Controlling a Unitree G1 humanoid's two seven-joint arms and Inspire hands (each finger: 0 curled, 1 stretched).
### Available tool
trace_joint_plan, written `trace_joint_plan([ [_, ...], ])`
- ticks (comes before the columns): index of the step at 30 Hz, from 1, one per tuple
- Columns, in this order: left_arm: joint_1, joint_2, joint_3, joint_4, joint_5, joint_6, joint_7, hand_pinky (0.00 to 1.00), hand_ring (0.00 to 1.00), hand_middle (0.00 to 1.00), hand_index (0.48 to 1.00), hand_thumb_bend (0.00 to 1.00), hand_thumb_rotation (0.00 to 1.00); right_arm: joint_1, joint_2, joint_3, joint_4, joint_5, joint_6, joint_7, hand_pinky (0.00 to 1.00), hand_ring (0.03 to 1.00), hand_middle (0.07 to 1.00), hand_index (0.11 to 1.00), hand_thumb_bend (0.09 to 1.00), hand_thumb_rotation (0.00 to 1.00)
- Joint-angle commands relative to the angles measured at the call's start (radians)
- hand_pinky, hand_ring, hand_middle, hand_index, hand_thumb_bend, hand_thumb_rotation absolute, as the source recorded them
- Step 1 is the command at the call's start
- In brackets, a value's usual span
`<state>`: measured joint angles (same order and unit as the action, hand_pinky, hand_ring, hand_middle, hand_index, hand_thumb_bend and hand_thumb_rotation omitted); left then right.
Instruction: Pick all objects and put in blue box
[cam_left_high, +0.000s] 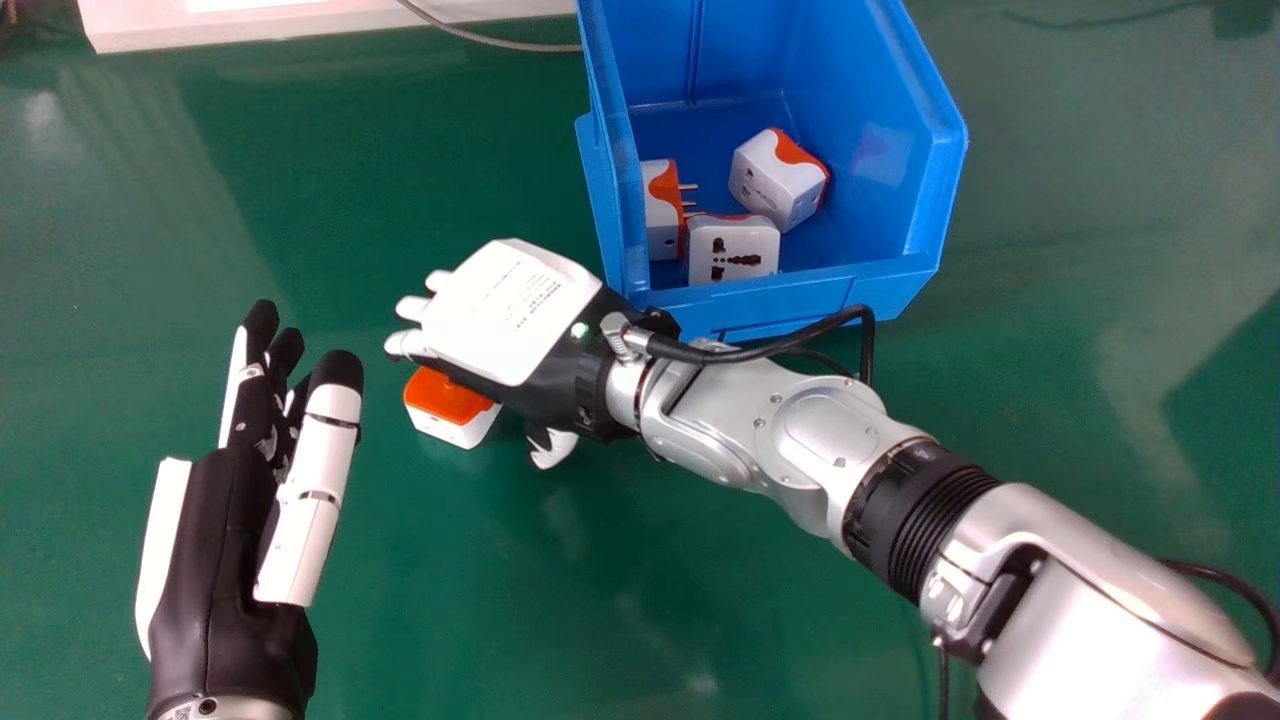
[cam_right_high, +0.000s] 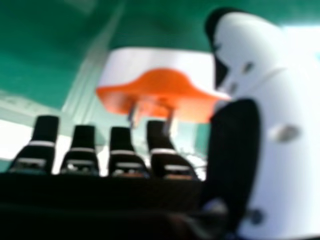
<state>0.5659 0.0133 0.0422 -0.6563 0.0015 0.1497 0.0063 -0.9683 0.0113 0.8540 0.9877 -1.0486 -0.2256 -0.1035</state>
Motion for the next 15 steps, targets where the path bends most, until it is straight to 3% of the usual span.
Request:
trace_joint_plan([
  [1, 0.004, -0.003, -0.001, -0.015, 0.005, -0.029, 0.005, 0.88, 0.95, 0.99, 0.991, 0.45, 0.81, -0.039, 0.021, -0.028, 0.004, 0.031, 0.012, -0.032, 0.84, 0.918, 0.923, 0.857, 0.384, 0.09],
  [11, 0.013, -0.006, 0.000, -0.004, 0.002, -0.050, 0.001, 0.87, 0.95, 0.99, 0.989, 0.45, 0.82, -0.035, 0.055, -0.053, 0.043, 0.053, 0.029, -0.105, 0.83, 0.915, 0.917, 0.853, 0.304, 0.13],
  [15, 0.022, -0.005, -0.001, -0.013, 0.002, -0.051, -0.001, 0.87, 0.95, 0.99, 0.988, 0.45, 0.81, -0.038, 0.071, -0.052, 0.069, 0.055, 0.030, -0.130, 0.82, 0.914, 0.917, 0.853, 0.300, 0.14],
])
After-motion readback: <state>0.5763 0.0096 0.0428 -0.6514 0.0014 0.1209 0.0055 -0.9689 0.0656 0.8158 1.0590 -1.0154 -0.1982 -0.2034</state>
